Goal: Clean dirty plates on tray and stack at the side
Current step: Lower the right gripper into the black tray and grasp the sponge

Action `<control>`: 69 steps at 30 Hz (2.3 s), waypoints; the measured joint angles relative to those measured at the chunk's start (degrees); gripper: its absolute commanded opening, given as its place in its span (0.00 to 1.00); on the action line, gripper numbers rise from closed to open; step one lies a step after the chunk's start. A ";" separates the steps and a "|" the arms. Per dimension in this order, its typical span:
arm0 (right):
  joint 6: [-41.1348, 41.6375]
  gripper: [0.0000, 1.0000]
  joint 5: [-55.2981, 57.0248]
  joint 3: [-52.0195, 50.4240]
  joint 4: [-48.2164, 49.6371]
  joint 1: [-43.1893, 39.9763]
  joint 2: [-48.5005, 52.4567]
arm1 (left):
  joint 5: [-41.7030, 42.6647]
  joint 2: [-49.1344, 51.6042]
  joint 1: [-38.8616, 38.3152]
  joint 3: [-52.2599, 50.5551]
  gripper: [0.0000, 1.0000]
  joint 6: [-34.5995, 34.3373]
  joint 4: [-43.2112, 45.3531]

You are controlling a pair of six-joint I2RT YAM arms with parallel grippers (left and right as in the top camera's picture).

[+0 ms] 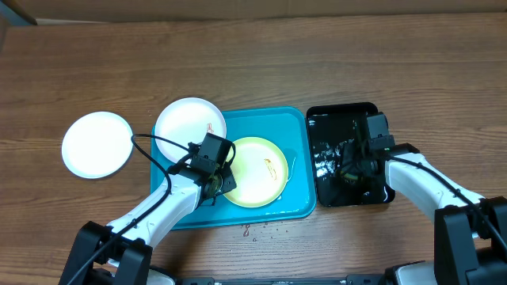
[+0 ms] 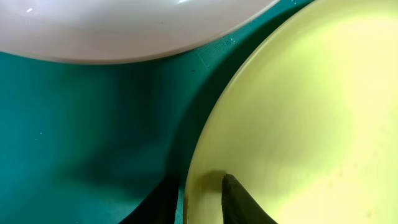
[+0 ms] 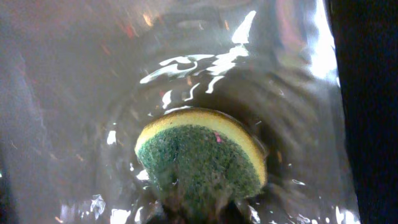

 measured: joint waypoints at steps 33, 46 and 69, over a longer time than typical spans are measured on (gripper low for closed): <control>-0.22 0.69 -0.20 7.76 -6.19 0.00 3.54 | -0.04 0.00 0.00 0.00 0.36 0.02 -0.09; -0.35 0.31 -1.07 6.29 -7.19 0.00 2.32 | -0.42 0.00 0.00 -0.37 0.13 0.22 0.42; -0.24 0.06 -6.03 14.25 -20.61 0.00 0.48 | -0.76 0.00 0.00 -0.37 0.15 0.22 0.35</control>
